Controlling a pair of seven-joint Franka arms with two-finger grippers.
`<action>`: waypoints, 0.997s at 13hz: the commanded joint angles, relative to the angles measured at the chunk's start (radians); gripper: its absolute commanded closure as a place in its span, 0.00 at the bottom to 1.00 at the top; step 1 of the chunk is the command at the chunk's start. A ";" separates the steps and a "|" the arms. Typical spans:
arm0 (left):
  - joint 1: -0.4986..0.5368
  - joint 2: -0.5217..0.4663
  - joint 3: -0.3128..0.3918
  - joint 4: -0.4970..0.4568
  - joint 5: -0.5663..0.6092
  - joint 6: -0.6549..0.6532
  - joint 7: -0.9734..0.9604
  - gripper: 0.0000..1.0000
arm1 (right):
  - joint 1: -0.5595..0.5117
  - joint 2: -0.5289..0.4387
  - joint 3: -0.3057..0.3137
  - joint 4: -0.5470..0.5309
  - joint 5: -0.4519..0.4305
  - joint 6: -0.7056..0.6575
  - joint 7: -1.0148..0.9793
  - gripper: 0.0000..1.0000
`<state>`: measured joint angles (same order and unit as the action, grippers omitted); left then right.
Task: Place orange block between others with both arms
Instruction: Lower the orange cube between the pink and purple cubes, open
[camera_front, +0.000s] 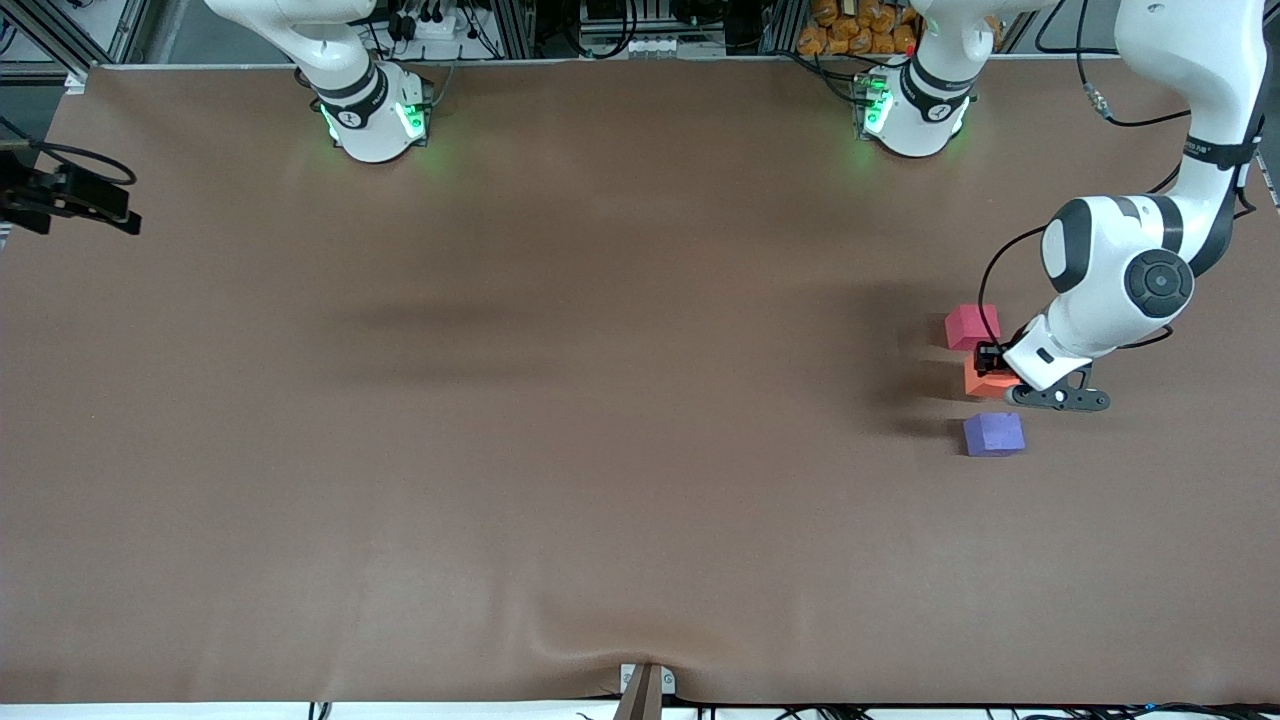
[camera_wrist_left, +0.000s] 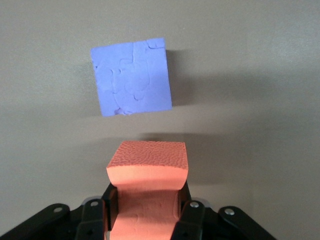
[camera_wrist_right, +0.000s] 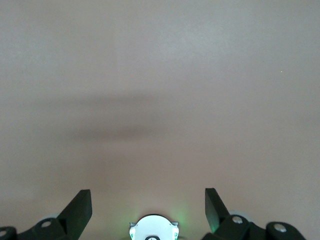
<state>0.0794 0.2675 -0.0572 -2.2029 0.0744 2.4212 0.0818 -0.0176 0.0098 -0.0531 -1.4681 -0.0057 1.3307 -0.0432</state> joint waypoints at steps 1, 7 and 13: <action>0.007 0.038 -0.004 0.002 0.005 0.053 -0.013 0.53 | -0.019 -0.011 0.010 0.012 -0.004 0.019 0.017 0.00; 0.008 0.076 -0.004 0.003 0.004 0.081 -0.016 0.53 | -0.025 -0.022 0.006 0.012 0.000 0.048 0.077 0.00; 0.010 0.093 -0.003 0.012 0.004 0.088 -0.034 0.00 | -0.015 -0.014 0.013 0.012 0.003 0.018 0.078 0.00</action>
<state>0.0836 0.3554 -0.0563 -2.2007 0.0744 2.4992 0.0708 -0.0288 0.0042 -0.0549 -1.4537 -0.0052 1.3567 0.0164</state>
